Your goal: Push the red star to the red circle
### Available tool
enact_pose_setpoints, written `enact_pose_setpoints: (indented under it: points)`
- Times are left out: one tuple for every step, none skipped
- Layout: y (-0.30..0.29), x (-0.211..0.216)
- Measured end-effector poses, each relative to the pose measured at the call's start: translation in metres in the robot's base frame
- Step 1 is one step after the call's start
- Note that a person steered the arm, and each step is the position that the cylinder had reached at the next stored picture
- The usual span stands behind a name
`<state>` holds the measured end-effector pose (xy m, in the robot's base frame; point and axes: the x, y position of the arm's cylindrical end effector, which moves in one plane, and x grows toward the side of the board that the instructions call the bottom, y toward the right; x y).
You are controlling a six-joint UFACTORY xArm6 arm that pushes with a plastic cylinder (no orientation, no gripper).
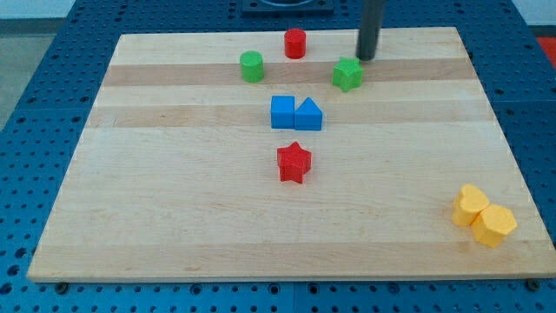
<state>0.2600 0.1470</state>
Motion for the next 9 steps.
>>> enact_pose_setpoints:
  points:
    - [0.022,0.02]
    - [0.023,0.053]
    - [0.023,0.099]
    - [0.023,0.151]
    - [0.019,0.196]
    - [-0.005,0.221]
    - [-0.04,0.236]
    - [-0.069,0.245]
    - [-0.095,0.245]
